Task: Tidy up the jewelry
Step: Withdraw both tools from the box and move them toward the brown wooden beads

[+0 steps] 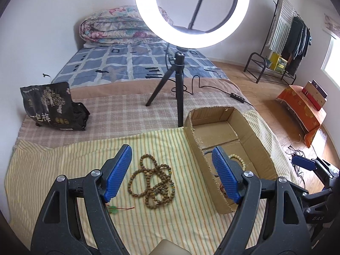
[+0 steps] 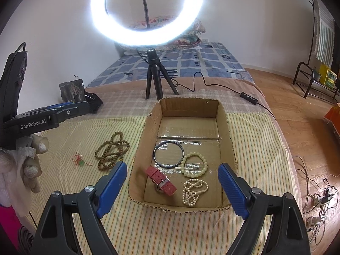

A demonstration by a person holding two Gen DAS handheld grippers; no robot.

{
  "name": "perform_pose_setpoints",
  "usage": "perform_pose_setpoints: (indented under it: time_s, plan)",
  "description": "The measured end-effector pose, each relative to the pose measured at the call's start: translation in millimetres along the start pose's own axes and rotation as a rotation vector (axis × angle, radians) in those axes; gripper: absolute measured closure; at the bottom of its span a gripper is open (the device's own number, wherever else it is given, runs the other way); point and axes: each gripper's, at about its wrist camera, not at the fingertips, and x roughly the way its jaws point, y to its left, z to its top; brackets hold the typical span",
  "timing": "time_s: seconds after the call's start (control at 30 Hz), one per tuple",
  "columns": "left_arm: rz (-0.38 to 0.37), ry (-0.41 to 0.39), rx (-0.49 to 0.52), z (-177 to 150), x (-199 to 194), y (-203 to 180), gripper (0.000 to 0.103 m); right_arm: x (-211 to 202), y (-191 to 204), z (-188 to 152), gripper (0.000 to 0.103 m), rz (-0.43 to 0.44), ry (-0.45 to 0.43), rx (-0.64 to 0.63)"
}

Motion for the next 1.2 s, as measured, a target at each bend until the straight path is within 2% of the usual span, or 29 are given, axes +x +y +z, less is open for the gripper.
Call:
perform_pose_setpoints:
  time_s: [0.23, 0.4, 0.63, 0.83, 1.2]
  plan:
    - [0.03, -0.029, -0.028, -4, -24, 38, 0.023, -6, 10, 2, 0.014, 0.027, -0.024, 0.002]
    - [0.062, -0.039, -0.091, -12, -38, 80, 0.023, 0, 24, 5, 0.013, 0.052, -0.02, -0.004]
    - [0.103, -0.009, -0.159, -28, -38, 123, 0.023, 13, 52, 9, 0.013, 0.072, -0.007, -0.046]
    - [0.104, 0.048, -0.172, -45, -26, 136, 0.023, 29, 71, 11, 0.013, 0.09, 0.012, -0.062]
    - [0.047, 0.158, -0.161, -84, 0, 134, 0.023, 62, 98, 25, 0.013, 0.164, 0.062, -0.046]
